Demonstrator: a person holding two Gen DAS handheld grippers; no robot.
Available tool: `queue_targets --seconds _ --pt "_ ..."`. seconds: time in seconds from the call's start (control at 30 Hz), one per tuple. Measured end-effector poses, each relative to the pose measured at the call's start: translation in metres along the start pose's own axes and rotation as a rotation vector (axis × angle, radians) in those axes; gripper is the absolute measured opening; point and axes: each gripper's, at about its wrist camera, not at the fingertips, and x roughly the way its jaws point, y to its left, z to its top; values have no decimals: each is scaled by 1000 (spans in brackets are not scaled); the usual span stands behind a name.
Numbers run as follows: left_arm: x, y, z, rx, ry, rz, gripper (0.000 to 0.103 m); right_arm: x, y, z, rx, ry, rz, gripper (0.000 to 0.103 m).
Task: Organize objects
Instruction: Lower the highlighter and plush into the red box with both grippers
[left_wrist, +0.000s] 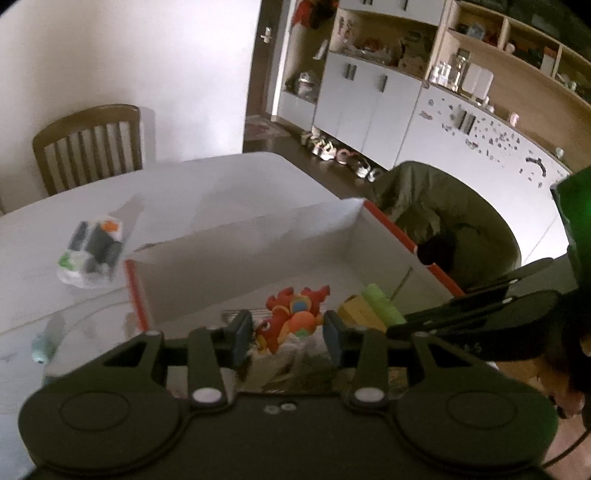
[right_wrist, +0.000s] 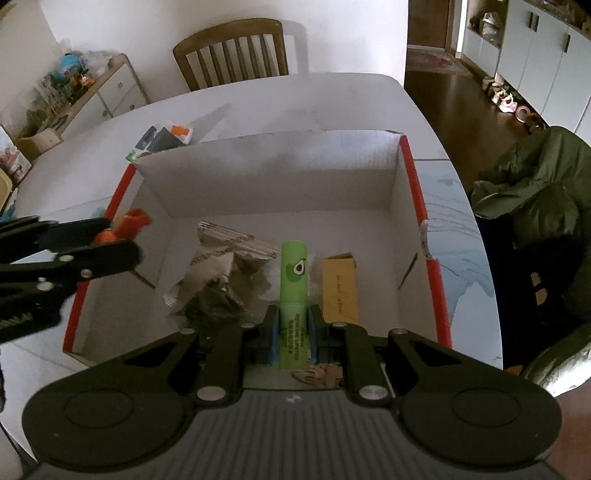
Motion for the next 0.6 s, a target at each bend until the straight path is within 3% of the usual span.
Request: queue_targets --seconds 0.6 --pt "62 -17 -3 33 135 7 40 37 -18 3 10 72 2 15"
